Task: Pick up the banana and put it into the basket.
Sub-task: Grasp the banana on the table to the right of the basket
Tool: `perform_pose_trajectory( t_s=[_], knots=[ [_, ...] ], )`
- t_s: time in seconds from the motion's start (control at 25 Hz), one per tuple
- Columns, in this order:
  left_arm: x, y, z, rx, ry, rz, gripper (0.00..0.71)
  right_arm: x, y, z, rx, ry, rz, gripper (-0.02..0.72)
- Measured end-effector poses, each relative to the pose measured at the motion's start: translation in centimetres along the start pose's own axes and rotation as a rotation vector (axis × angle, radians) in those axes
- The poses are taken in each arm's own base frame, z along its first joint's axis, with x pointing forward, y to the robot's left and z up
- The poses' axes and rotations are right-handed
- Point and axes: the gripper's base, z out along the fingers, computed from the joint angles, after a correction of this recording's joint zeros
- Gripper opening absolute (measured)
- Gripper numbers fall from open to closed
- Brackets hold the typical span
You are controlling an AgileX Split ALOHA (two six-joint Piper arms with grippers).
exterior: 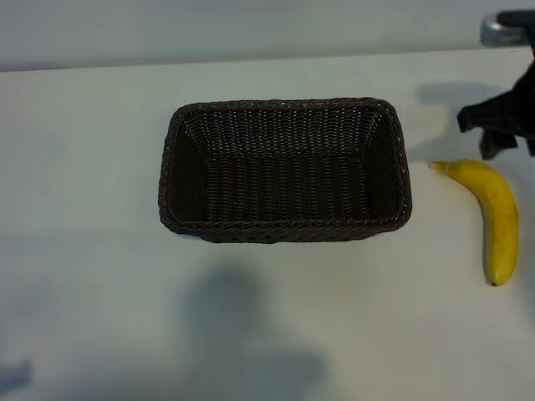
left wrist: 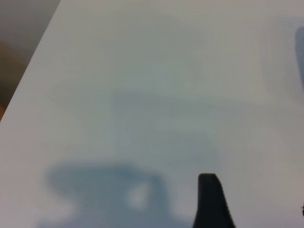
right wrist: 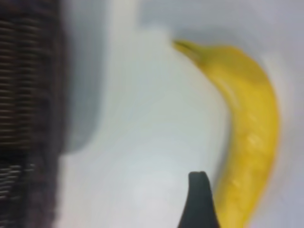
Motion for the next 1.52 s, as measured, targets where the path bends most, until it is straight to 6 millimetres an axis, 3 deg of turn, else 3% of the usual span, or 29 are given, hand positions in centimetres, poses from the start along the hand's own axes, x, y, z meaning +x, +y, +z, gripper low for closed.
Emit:
perform_pose_trajectory(
  t_s=[0.52,1.52],
  knots=[
    [0.0,0.0,0.0,0.000,0.000,0.000,0.489,-0.3,-0.5,5.1,0.073,0.144,-0.070,0.541],
    [0.0,0.0,0.0,0.000,0.000,-0.002,0.489,-0.6,-0.7,11.8,0.093,0.204,-0.112,0.541]
  ],
)
